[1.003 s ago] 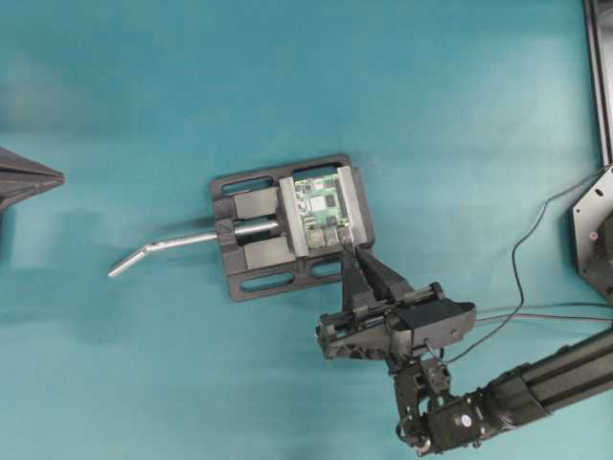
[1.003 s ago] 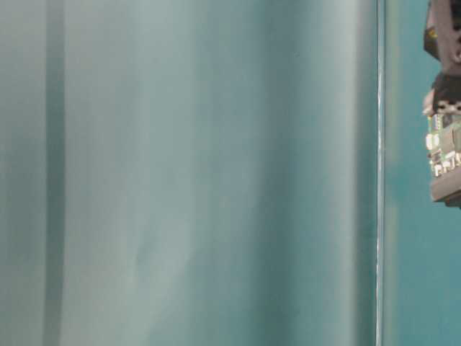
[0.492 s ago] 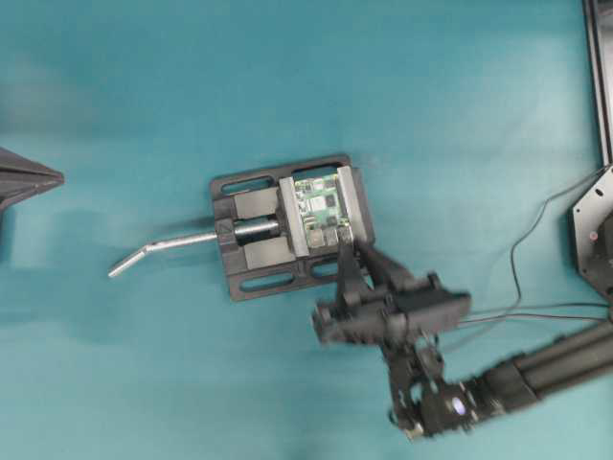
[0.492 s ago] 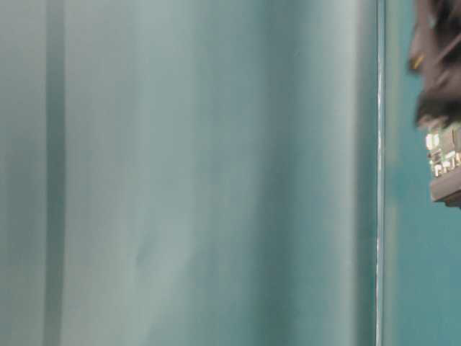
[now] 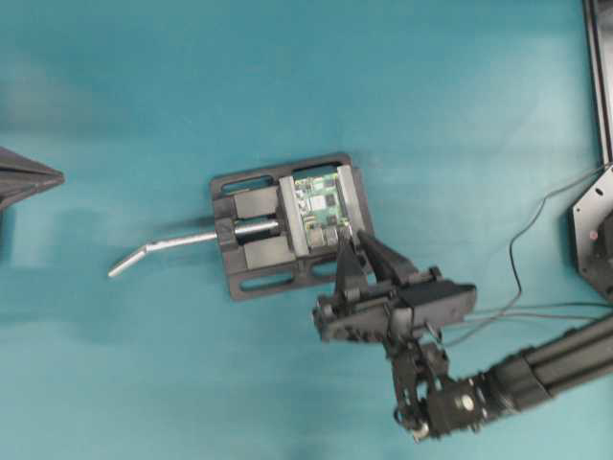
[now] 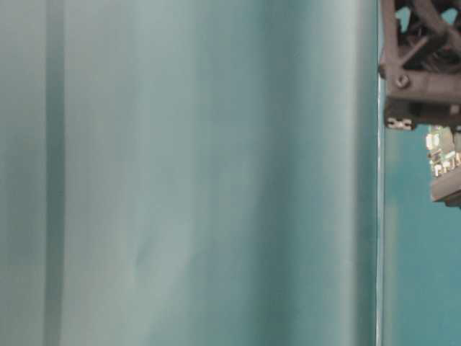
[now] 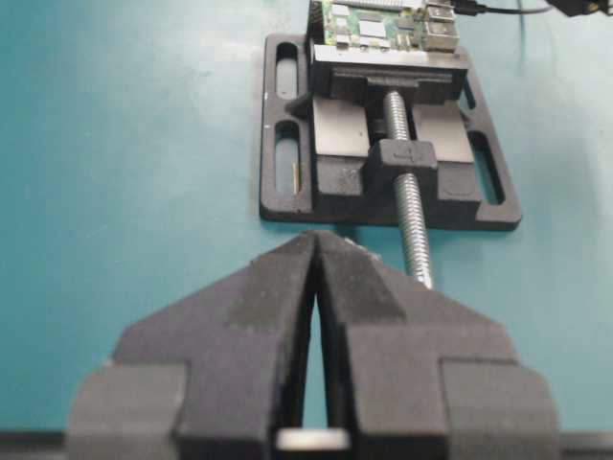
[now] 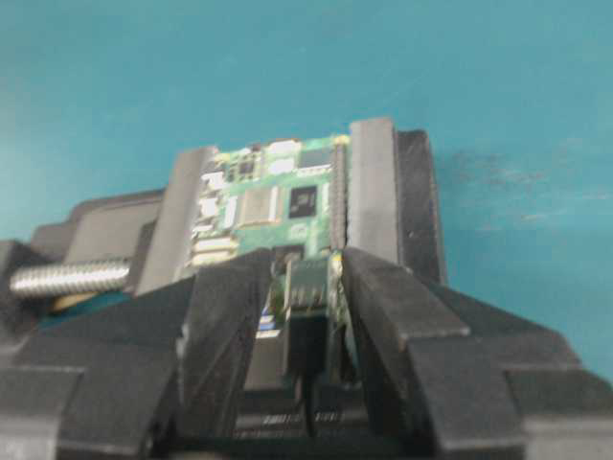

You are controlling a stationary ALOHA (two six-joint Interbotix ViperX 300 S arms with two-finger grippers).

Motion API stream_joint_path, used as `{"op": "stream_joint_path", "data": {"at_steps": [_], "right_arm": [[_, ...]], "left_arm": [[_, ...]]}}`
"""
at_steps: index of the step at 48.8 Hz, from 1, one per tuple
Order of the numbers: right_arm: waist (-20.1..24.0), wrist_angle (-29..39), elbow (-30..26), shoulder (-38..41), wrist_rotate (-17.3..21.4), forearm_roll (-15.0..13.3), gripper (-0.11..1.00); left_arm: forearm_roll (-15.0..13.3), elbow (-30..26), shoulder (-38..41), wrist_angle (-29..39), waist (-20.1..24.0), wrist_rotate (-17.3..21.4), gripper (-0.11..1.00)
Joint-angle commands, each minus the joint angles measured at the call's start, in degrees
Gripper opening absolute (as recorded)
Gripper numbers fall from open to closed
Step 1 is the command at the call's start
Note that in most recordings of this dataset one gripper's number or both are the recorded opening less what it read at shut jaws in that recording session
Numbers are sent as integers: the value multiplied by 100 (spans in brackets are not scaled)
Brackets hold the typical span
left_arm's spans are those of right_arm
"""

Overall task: Insert the USB into the fixed PCB.
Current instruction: 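Push the plug forward into the USB port with the right gripper, then open the right gripper and release the inserted plug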

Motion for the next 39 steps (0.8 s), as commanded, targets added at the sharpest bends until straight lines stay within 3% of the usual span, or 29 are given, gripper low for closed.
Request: {"op": "stream_joint_path", "data": {"at_steps": [1, 27, 39], "right_arm": [[132, -18, -26, -255, -35, 35, 44], [316, 334, 18, -378, -185, 141, 44], [343, 519, 352, -782, -369, 132, 44]], "left_arm": [[18, -167, 53, -18, 18, -35, 0], [26, -167, 53, -18, 18, -35, 0], [18, -167, 53, -18, 18, -35, 0]]}}
